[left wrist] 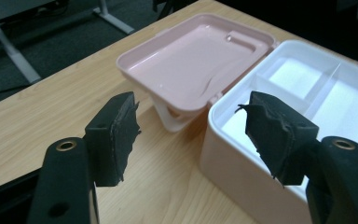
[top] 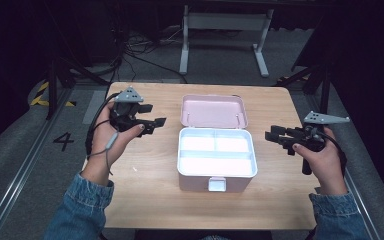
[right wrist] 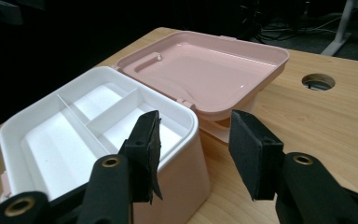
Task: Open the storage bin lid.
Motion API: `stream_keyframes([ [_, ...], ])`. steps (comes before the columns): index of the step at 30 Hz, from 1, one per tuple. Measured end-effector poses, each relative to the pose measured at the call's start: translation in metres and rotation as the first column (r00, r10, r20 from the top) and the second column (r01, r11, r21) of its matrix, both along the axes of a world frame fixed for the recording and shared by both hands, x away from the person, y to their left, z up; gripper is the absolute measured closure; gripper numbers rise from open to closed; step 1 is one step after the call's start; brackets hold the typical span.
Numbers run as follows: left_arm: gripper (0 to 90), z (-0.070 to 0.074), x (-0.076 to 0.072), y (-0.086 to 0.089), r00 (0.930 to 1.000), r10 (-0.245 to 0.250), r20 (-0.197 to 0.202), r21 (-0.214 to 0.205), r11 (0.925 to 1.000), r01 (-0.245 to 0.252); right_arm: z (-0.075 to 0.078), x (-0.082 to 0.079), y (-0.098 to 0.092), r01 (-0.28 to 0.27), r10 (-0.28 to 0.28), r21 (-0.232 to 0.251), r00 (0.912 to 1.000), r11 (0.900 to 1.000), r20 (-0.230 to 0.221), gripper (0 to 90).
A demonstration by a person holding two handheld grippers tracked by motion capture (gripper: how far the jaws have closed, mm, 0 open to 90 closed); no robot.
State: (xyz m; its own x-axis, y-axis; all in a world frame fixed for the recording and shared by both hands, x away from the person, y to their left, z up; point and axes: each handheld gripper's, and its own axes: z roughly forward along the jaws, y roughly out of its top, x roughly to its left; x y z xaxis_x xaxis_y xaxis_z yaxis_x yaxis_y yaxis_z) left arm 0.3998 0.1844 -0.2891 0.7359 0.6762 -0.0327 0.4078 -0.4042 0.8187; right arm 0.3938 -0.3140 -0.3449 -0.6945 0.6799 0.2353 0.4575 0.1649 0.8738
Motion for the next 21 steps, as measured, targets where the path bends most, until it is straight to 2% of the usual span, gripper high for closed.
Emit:
stream_keyframes([
  [2, 34.2, 0.000, -0.002, 0.001, 1.0000, 0.001, -0.002, 0.000, 1.0000, -0.001, 0.001, 0.001, 0.001, 0.002, -0.002, -0.015, 1.0000, 0.9999, 0.003, 53.4],
  [3, 34.0, -0.001, -0.010, 0.007, 1.0000, -0.002, -0.007, 0.019, 0.9998, 0.002, 0.002, 0.002, 0.000, 0.001, -0.001, -0.031, 1.0000, 0.9995, 0.004, 52.0],
  [5, 33.8, -0.002, -0.014, 0.008, 1.0000, 0.005, -0.008, 0.028, 0.9996, -0.005, 0.002, 0.003, 0.000, 0.002, -0.001, -0.034, 1.0000, 0.9994, 0.003, 51.9],
  [7, 33.0, -0.008, -0.023, 0.012, 1.0000, 0.008, -0.002, 0.063, 0.9980, -0.008, 0.002, 0.004, -0.002, 0.015, -0.015, -0.049, 0.9999, 0.9987, -0.004, 50.0],
  [9, 32.4, -0.010, -0.027, 0.013, 0.9999, 0.008, -0.008, 0.065, 0.9978, -0.007, 0.001, 0.006, -0.004, 0.019, -0.019, -0.066, 0.9998, 0.9977, -0.006, 49.2],
  [10, 32.4, -0.014, -0.031, 0.015, 0.9998, 0.009, -0.016, 0.082, 0.9966, -0.008, 0.000, 0.006, -0.005, 0.021, -0.022, -0.074, 0.9997, 0.9970, -0.007, 48.9],
  [16, 31.9, -0.028, -0.039, 0.020, 0.9990, 0.029, -0.034, 0.133, 0.9908, -0.024, -0.004, 0.007, -0.009, 0.033, -0.035, -0.120, 0.9994, 0.9922, -0.009, 46.9],
  [17, 31.6, -0.033, -0.040, 0.022, 0.9985, 0.024, -0.049, 0.124, 0.9921, -0.018, -0.006, 0.007, -0.011, 0.040, -0.042, -0.132, 0.9991, 0.9905, -0.011, 46.7],
  [19, 31.6, -0.036, -0.040, 0.023, 0.9983, 0.021, -0.054, 0.117, 0.9930, -0.015, -0.007, 0.007, -0.011, 0.043, -0.045, -0.137, 0.9989, 0.9897, -0.013, 46.6],
  [21, 31.7, -0.045, -0.040, 0.026, 0.9969, 0.025, -0.075, 0.087, 0.9960, -0.019, -0.009, 0.008, -0.013, 0.043, -0.047, -0.142, 0.9987, 0.9889, -0.018, 46.5],
])
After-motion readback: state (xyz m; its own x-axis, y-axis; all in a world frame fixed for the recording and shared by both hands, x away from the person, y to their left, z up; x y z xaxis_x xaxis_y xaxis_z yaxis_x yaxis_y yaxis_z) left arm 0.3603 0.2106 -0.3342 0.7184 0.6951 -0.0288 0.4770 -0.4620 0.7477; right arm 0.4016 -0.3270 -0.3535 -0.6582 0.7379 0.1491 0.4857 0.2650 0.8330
